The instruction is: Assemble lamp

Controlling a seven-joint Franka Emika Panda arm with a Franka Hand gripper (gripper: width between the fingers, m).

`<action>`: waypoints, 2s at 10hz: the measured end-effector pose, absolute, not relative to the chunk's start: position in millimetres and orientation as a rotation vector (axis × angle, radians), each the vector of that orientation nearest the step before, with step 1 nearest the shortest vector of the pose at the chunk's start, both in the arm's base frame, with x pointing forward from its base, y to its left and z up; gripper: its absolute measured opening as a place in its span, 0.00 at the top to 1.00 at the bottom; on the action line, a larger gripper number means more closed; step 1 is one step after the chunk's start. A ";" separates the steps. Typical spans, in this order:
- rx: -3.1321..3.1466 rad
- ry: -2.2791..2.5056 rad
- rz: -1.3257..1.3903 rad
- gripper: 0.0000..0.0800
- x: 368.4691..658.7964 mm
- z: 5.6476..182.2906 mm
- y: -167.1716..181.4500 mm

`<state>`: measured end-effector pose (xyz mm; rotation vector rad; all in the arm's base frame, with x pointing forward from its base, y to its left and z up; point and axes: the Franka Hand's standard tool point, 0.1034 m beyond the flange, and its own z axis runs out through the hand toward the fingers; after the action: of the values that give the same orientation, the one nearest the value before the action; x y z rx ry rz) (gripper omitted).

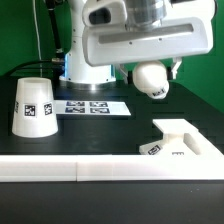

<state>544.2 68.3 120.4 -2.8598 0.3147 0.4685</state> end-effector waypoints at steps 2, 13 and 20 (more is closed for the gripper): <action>-2.900 0.341 0.247 0.28 558.6 119.7 69.2; -3.024 -0.430 -0.585 0.28 570.2 129.8 74.3; -3.004 -0.701 -0.637 0.28 586.1 149.2 74.1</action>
Offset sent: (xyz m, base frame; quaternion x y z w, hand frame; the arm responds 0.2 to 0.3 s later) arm 0.0000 0.0000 0.0000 0.0000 0.1296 0.0000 0.9916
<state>586.1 74.1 149.2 -3.0036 -0.7005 -0.6374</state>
